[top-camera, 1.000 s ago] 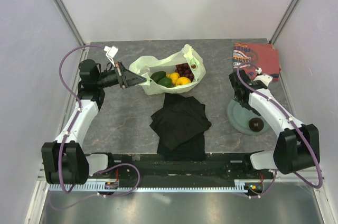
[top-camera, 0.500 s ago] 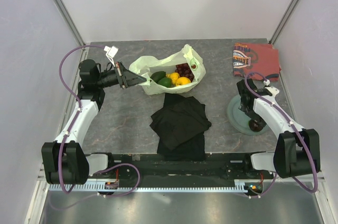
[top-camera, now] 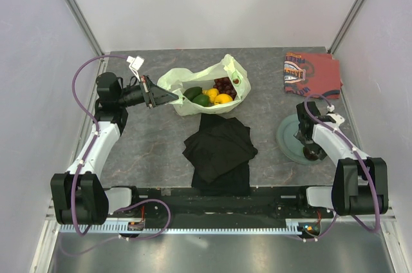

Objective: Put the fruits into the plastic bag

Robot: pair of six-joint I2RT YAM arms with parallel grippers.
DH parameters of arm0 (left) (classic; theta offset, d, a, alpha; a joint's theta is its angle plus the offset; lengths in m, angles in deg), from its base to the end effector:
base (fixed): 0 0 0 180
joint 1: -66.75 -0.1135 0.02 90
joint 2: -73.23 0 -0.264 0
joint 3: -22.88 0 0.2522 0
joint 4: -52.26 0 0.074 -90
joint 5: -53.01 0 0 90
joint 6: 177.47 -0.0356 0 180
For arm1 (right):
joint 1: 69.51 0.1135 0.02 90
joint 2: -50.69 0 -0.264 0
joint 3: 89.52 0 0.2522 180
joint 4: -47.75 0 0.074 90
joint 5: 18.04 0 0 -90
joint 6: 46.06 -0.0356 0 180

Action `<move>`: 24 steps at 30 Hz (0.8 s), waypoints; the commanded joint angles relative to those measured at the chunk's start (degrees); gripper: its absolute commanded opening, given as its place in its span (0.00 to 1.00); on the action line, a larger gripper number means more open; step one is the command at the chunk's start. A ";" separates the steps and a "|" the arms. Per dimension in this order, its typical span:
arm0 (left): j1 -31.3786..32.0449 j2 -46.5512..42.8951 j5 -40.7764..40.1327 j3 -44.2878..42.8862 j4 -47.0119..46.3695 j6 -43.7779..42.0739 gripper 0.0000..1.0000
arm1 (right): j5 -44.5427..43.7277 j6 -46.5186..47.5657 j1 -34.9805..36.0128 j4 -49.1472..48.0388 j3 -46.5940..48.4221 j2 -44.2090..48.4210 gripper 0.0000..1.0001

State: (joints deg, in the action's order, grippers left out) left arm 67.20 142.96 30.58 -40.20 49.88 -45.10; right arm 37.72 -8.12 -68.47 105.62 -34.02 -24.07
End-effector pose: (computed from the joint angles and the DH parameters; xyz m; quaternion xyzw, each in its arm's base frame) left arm 0.2661 -0.0350 0.3254 0.1353 0.7042 -0.5858 0.3776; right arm 0.2121 -0.0162 0.1842 0.4388 0.8429 -0.2138 0.2266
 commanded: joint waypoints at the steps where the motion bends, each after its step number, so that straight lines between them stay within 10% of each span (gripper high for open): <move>1: -0.10 -0.39 0.11 -1.66 -1.09 -0.53 0.01 | 2.50 3.09 -0.51 -5.61 -1.74 2.51 0.95; 24: -0.01 -0.39 0.02 -1.57 -1.09 -0.53 0.01 | 12.87 11.97 -0.69 -15.72 -4.65 19.30 0.30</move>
State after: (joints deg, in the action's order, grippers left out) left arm 67.20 142.96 30.58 -40.20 49.88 -45.10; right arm 47.31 2.46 -68.99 92.82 -38.87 -6.80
